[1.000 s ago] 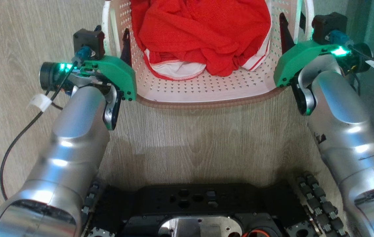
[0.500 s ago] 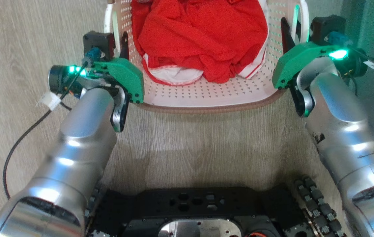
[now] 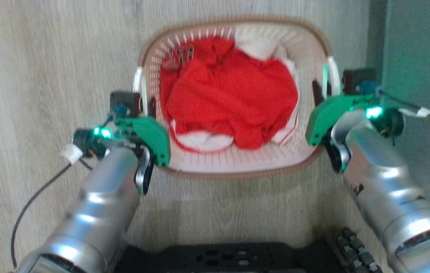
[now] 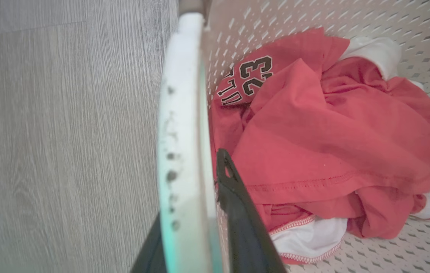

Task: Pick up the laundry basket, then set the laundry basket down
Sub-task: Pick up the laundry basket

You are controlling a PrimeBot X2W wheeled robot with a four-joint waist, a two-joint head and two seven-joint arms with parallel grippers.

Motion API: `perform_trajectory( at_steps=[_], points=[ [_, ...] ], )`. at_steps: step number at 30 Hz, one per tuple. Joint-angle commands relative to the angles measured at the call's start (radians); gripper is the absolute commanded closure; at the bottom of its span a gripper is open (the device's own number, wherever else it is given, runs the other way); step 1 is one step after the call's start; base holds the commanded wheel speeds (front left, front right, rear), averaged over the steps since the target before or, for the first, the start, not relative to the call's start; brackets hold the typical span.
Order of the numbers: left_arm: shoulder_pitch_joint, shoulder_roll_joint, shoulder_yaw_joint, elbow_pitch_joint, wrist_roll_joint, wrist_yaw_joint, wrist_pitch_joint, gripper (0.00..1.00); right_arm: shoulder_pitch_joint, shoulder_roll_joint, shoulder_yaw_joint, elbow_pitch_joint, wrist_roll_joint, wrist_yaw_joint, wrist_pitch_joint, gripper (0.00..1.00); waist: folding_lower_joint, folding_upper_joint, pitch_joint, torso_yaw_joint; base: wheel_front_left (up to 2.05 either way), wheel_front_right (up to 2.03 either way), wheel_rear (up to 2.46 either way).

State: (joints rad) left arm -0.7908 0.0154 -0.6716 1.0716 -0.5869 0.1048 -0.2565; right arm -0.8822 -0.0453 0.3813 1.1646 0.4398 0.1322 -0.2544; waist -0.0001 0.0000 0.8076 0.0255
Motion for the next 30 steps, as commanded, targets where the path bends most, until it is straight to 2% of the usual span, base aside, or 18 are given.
perform_trajectory(
  at_steps=[1, 9, 19, 30],
  points=[
    [0.048, 0.035, -0.002, 0.018, -0.016, -0.006, 0.0, 1.0, 0.068, -0.005, 0.031, 0.011, 0.019, -0.002, 0.009, 1.0, 0.0001, 0.0, -0.079, 0.001, 0.0, 0.0, 0.0],
    [0.142, 0.035, -0.091, 0.055, -0.135, -0.039, 0.092, 1.0, 0.16, -0.005, 0.118, 0.053, 0.145, -0.002, 0.092, 1.0, 0.0001, 0.0, -0.271, 0.013, 0.0, 0.0, 0.0],
    [0.295, 0.035, -0.192, 0.084, -0.229, -0.069, 0.169, 1.0, 0.31, -0.005, 0.231, 0.052, 0.308, -0.002, 0.189, 1.0, 0.0001, 0.0, -0.53, 0.018, 0.0, 0.0, 0.0],
    [0.393, 0.035, -0.256, 0.11, -0.274, -0.078, 0.188, 1.0, 0.419, -0.005, 0.334, 0.047, 0.423, -0.002, 0.211, 1.0, 0.0001, 0.0, -0.702, 0.022, 0.0, 0.0, 0.0]
  ],
)
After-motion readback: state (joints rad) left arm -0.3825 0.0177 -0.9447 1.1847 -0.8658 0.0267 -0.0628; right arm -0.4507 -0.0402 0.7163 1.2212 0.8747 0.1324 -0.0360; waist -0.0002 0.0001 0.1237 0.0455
